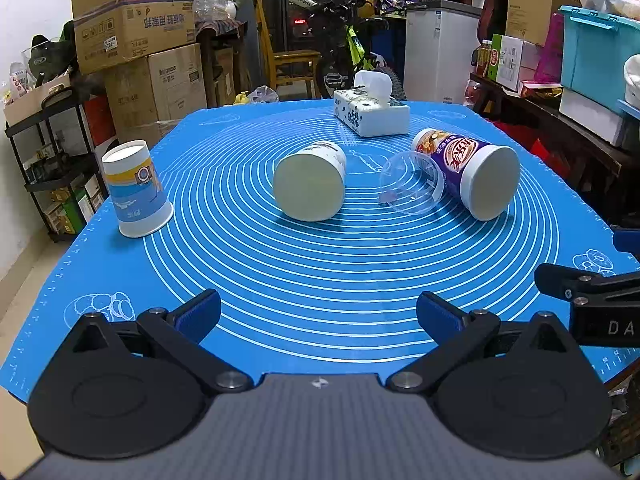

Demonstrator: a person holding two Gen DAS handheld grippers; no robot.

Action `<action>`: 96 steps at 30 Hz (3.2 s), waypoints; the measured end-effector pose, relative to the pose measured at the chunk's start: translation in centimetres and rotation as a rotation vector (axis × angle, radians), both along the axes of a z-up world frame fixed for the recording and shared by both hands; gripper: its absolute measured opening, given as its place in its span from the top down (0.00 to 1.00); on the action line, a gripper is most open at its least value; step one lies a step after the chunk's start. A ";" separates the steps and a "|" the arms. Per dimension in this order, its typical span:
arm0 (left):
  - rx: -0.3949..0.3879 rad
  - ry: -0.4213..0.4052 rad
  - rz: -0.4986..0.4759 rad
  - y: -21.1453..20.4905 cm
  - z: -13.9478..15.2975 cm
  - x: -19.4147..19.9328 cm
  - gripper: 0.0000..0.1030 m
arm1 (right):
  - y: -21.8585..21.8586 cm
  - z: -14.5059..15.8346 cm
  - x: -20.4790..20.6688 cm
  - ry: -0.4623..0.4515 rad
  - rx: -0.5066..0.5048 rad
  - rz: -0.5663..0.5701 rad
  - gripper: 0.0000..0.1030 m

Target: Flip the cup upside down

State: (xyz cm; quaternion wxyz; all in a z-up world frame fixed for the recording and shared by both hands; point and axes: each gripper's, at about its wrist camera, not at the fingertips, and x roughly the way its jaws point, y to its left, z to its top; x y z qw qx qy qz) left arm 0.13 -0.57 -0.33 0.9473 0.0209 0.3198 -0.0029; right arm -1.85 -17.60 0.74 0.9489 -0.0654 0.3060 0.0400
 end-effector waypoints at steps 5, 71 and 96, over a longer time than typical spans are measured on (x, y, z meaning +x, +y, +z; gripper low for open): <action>0.008 0.003 -0.002 -0.1 -0.1 0.0 0.00 | 0.0 0.0 0.0 0.001 0.001 0.000 0.02; -0.049 0.270 -0.040 -5.8 0.2 7.1 0.40 | -5.6 -1.1 7.3 0.109 0.118 0.068 0.02; -0.113 0.221 -0.026 -4.3 2.6 5.3 0.11 | -5.7 0.5 7.2 0.091 0.122 0.041 0.03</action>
